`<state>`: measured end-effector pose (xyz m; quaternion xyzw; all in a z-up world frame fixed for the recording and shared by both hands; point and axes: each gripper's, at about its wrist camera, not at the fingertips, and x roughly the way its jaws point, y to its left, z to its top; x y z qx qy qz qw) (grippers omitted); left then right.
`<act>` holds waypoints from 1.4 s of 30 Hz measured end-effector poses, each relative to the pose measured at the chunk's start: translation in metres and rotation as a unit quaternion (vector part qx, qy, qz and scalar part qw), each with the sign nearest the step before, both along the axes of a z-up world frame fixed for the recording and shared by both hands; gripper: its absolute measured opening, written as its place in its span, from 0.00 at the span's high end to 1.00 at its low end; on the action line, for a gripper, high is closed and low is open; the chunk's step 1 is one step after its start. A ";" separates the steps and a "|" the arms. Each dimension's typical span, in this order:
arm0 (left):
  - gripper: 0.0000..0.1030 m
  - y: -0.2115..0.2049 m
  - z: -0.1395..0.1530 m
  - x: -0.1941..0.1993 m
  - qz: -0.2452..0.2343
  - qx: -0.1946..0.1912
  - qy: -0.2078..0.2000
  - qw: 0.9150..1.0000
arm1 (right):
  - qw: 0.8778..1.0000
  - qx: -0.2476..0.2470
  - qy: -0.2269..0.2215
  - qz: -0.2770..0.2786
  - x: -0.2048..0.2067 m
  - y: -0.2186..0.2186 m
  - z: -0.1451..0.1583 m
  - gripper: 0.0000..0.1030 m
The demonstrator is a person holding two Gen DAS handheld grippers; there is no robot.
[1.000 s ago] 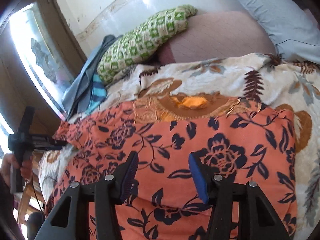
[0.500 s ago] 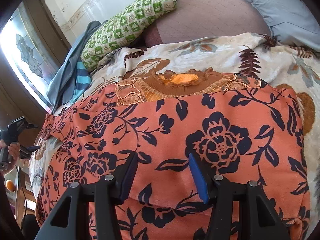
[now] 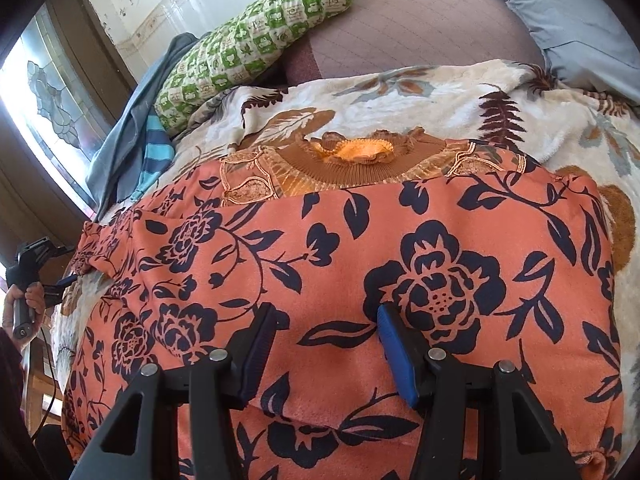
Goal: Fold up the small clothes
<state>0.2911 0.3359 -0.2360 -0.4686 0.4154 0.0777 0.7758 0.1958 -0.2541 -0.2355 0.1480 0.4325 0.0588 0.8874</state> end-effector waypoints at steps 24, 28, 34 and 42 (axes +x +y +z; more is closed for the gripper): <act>0.93 -0.080 0.099 -0.008 -0.100 0.138 -0.105 0.980 | 0.999 0.016 -0.012 -0.026 -0.005 -0.011 0.011 0.45; 0.93 -0.149 0.152 -0.016 -0.176 0.172 -0.139 0.959 | 0.996 0.046 -0.034 -0.064 -0.013 -0.033 0.023 0.45; 0.93 -0.300 0.200 -0.033 -0.315 0.226 -0.187 0.902 | 0.985 0.091 -0.051 -0.134 -0.025 -0.080 0.034 0.45; 0.64 -0.518 0.139 -0.081 -0.572 0.301 -0.082 0.759 | 0.954 0.156 -0.076 -0.244 -0.054 -0.163 0.042 0.45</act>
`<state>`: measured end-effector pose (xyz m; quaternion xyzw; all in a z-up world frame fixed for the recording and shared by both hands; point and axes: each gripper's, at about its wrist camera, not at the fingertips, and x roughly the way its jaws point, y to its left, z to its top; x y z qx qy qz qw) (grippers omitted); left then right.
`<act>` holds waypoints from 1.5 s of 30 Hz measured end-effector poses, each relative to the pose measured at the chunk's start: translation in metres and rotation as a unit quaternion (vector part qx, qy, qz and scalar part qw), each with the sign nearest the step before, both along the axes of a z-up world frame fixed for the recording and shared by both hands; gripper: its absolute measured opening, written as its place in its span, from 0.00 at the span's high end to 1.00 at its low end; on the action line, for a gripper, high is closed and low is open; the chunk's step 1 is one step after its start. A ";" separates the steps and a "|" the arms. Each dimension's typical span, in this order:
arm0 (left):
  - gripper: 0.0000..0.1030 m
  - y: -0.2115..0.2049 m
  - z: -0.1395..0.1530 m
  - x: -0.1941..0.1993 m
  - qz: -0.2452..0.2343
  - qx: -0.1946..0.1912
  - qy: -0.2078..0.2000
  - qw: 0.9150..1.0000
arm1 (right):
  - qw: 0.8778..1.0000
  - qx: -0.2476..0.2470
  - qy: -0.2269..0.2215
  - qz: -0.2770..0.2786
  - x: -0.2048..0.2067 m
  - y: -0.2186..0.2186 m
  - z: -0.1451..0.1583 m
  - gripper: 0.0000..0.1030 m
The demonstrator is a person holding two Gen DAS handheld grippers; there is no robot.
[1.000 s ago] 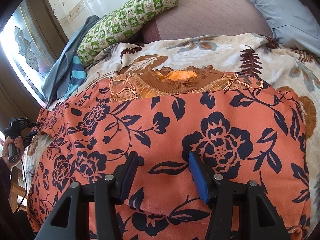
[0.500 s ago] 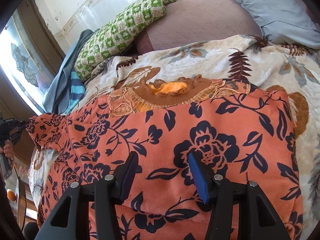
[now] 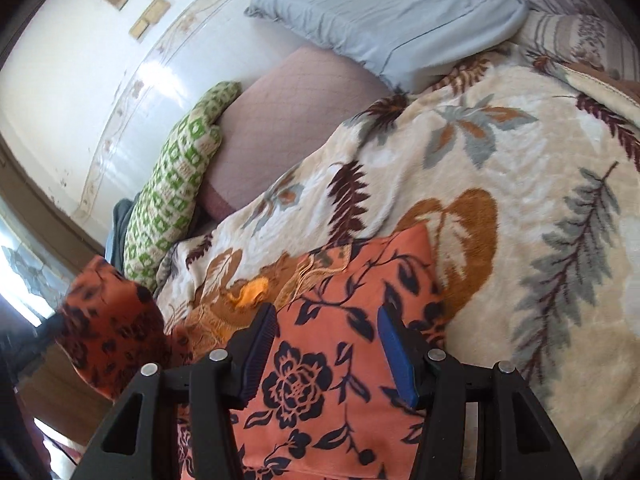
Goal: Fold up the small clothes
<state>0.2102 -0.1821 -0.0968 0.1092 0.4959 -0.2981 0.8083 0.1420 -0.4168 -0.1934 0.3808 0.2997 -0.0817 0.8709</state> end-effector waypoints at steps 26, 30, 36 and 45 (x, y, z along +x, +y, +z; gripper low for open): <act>0.36 0.165 -0.107 0.071 0.247 0.091 -0.114 0.958 | 0.981 -0.103 0.046 0.159 0.031 0.104 -0.008 0.42; 0.33 0.168 -0.128 0.071 0.230 0.137 -0.108 0.957 | 0.964 -0.172 0.053 0.194 0.028 0.134 -0.006 0.42; 0.32 0.180 -0.129 0.074 0.246 0.098 -0.078 0.961 | 0.926 -0.305 0.055 0.217 0.043 0.190 0.011 0.33; 0.31 0.191 -0.132 0.074 0.251 0.057 -0.051 0.965 | 0.890 -0.338 0.167 0.257 0.144 0.255 -0.027 0.27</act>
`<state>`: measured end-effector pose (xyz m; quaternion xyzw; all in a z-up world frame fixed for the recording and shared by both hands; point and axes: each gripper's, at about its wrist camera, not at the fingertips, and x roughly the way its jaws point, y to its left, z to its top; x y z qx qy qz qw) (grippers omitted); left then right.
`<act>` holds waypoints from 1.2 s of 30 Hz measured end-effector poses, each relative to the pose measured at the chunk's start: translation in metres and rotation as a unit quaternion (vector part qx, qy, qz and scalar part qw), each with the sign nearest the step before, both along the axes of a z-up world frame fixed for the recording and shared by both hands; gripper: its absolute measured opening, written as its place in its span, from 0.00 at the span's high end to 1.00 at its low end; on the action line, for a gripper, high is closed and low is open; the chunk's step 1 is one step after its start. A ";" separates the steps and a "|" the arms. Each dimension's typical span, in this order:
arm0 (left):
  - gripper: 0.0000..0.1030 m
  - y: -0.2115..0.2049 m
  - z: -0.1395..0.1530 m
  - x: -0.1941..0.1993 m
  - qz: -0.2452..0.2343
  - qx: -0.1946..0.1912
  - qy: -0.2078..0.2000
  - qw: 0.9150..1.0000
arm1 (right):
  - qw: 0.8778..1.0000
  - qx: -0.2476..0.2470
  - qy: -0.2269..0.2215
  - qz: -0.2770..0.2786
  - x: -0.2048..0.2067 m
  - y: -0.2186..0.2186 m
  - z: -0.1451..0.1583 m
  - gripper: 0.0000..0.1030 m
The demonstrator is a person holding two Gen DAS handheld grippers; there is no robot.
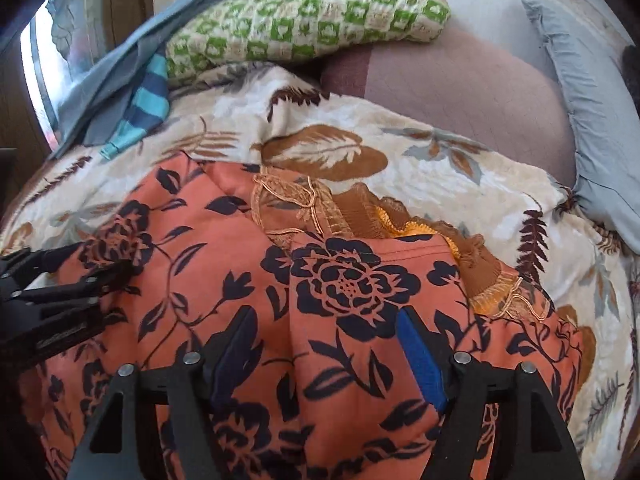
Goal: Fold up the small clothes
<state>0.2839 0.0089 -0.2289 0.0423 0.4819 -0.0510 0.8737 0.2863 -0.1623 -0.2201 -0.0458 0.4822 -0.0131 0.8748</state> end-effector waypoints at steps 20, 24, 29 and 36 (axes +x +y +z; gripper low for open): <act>0.27 0.003 0.004 -0.023 0.026 0.013 -0.010 1.000 | 0.949 0.175 -0.041 -0.260 -0.201 -0.205 0.023 0.30; 0.27 -0.006 0.011 -0.037 0.014 0.051 -0.041 0.998 | 0.951 0.193 -0.065 -0.233 -0.188 -0.197 0.037 0.30; 0.27 -0.005 0.007 -0.034 0.012 0.060 -0.042 0.997 | 0.965 0.124 -0.038 -0.227 -0.142 -0.189 0.024 0.30; 0.27 -0.006 0.018 -0.036 0.022 0.054 -0.068 0.996 | 0.985 0.036 -0.027 -0.167 -0.128 -0.161 0.021 0.88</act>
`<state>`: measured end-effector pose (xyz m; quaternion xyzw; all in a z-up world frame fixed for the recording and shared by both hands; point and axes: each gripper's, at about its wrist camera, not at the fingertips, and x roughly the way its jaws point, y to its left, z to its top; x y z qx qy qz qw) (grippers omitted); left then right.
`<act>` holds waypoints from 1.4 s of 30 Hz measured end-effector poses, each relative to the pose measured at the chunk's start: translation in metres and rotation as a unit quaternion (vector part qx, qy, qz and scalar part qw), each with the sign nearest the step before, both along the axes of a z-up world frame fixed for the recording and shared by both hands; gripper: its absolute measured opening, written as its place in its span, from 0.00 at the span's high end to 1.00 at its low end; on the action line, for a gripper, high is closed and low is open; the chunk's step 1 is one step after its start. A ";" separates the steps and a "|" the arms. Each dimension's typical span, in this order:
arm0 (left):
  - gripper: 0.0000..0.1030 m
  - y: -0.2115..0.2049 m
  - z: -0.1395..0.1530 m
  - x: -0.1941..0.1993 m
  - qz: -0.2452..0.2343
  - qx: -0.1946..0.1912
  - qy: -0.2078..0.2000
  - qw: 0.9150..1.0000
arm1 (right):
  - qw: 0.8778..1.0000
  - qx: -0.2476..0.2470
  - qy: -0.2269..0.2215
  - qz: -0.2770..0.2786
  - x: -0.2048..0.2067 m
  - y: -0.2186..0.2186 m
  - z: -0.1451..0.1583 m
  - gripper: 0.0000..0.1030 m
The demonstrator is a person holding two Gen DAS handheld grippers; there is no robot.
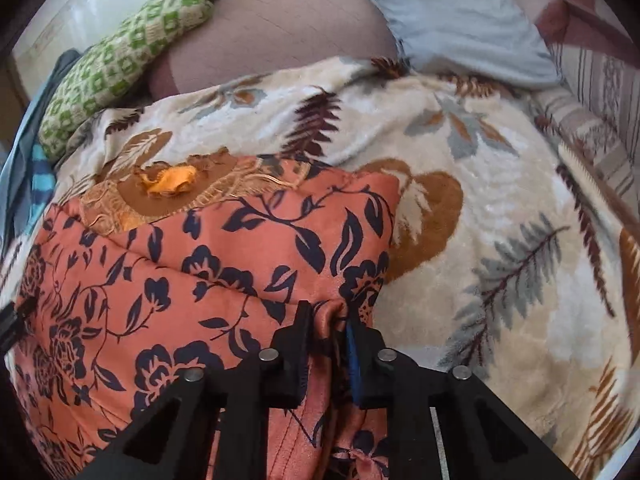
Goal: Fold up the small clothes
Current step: 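Grasp the shirt hem edge with the right tool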
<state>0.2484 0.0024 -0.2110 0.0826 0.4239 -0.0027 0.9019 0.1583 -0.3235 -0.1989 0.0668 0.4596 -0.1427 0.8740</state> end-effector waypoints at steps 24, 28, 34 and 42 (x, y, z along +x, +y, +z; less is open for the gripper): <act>0.27 -0.007 0.009 -0.005 -0.008 -0.018 -0.041 0.999 | 0.995 -0.008 -0.103 0.005 0.013 -0.016 0.049 0.93; 0.27 -0.017 -0.016 0.004 -0.016 0.013 0.013 1.000 | 0.994 -0.040 -0.098 -0.022 0.033 -0.032 0.044 0.93; 0.27 -0.024 -0.015 0.004 -0.020 0.031 0.003 0.999 | 0.999 0.028 0.006 -0.035 0.058 -0.062 -0.035 0.87; 0.27 -0.006 0.007 0.006 0.007 -0.019 -0.044 0.999 | 0.992 0.018 -0.106 -0.068 0.011 -0.058 0.020 0.80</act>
